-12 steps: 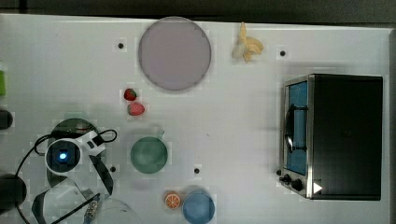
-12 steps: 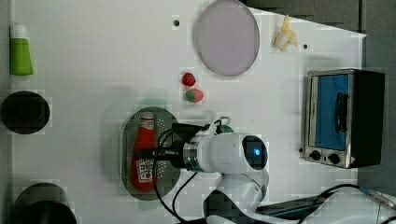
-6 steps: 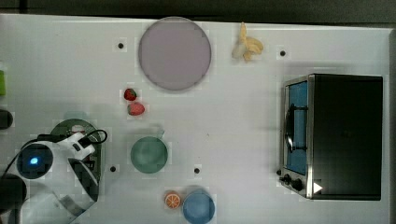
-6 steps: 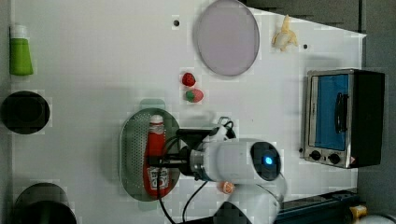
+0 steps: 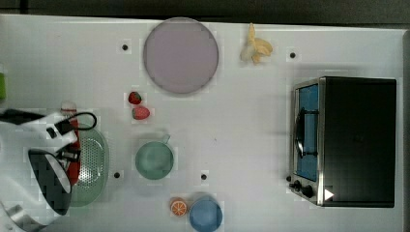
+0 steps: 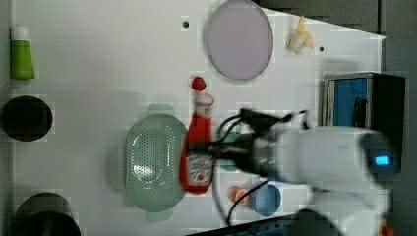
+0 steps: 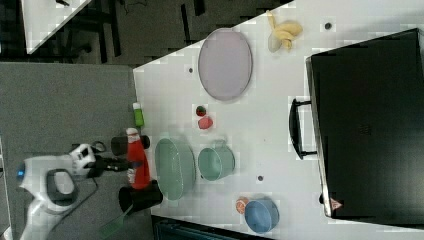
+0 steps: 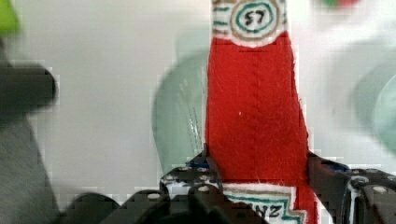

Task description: Pick ketchup from strainer and place it on the table

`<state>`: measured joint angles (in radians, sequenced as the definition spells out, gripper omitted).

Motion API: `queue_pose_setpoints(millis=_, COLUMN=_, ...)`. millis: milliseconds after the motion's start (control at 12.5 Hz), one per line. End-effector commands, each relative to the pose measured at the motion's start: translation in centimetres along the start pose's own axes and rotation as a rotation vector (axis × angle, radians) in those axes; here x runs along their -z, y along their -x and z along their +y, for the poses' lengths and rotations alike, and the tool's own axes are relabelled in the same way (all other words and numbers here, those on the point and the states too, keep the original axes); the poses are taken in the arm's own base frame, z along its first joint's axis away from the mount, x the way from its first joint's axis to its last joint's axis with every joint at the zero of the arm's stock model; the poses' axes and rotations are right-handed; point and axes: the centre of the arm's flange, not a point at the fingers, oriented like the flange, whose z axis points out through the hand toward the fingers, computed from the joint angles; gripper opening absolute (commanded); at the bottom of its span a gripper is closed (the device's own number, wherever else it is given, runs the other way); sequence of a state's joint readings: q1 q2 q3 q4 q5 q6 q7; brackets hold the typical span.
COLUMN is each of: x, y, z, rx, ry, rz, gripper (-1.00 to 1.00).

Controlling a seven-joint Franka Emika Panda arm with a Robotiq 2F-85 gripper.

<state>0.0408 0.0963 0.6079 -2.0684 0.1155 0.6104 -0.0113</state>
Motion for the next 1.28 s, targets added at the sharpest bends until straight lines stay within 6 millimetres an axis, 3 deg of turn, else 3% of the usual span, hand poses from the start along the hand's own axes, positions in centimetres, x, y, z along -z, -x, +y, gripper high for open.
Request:
queue_pose_setpoints(millis=80, x=3.3, y=-7.1, z=7.8, rx=-0.1, ry=0.028, rz=-0.008, gripper=0.18)
queue_pose_setpoints(millis=400, x=5.8, y=-13.1, z=18.2, rx=-0.046, ry=0.087, rz=0.049, gripper=0.18)
queue_pose_setpoints(millis=640, x=6.2, y=-15.4, z=25.0, rx=-0.056, ry=0.154, rz=0.063, gripper=0.18)
queue_pose_setpoints(millis=880, x=3.4, y=-15.1, z=29.9, rx=-0.12, ry=0.173, rz=0.003, gripper=0.18)
queue_pose_setpoints(millis=1280, x=-3.6, y=-13.1, z=34.2, rx=-0.162, ry=0.159, rz=0.033, gripper=0.18)
